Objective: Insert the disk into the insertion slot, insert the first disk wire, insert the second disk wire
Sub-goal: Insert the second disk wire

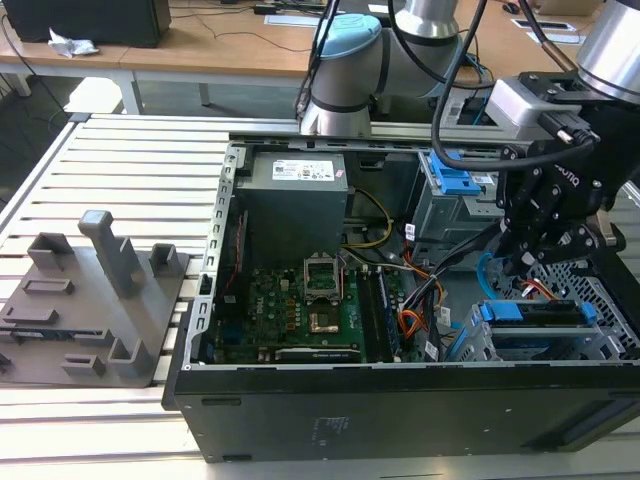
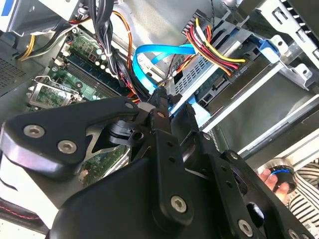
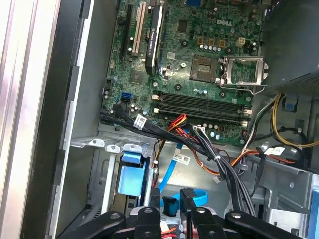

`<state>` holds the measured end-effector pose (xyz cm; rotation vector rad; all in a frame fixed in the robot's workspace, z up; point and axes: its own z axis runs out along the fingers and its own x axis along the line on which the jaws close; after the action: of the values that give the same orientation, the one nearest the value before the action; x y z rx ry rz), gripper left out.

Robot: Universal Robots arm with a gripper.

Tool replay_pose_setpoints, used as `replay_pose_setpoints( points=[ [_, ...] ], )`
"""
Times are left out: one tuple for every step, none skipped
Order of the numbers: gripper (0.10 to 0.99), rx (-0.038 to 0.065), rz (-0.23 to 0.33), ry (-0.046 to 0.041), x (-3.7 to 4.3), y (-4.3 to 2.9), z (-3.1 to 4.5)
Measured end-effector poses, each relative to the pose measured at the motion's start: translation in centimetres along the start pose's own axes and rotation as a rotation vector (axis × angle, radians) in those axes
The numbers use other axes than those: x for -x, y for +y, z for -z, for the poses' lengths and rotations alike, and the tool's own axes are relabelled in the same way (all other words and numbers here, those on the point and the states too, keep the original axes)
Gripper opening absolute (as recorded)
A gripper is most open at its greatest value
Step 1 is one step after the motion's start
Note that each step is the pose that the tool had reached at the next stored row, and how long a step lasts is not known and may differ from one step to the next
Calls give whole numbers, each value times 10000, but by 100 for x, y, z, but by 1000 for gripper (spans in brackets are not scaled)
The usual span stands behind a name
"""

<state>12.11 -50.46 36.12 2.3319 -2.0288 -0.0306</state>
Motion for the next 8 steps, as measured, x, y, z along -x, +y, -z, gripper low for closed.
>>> replay_pose_setpoints(
  points=[
    [302,0,-1,-1,0,0,-1],
    [302,0,-2,-1,0,0,-1],
    [286,0,-3,0,0,0,-2],
    [224,0,-3,0,0,0,-2],
    [165,0,-4,-1,0,0,-3],
    [165,0,-4,-1,0,0,-4],
    [165,0,-5,-1,0,0,-4],
    [165,0,-5,-1,0,0,-5]
  ],
)
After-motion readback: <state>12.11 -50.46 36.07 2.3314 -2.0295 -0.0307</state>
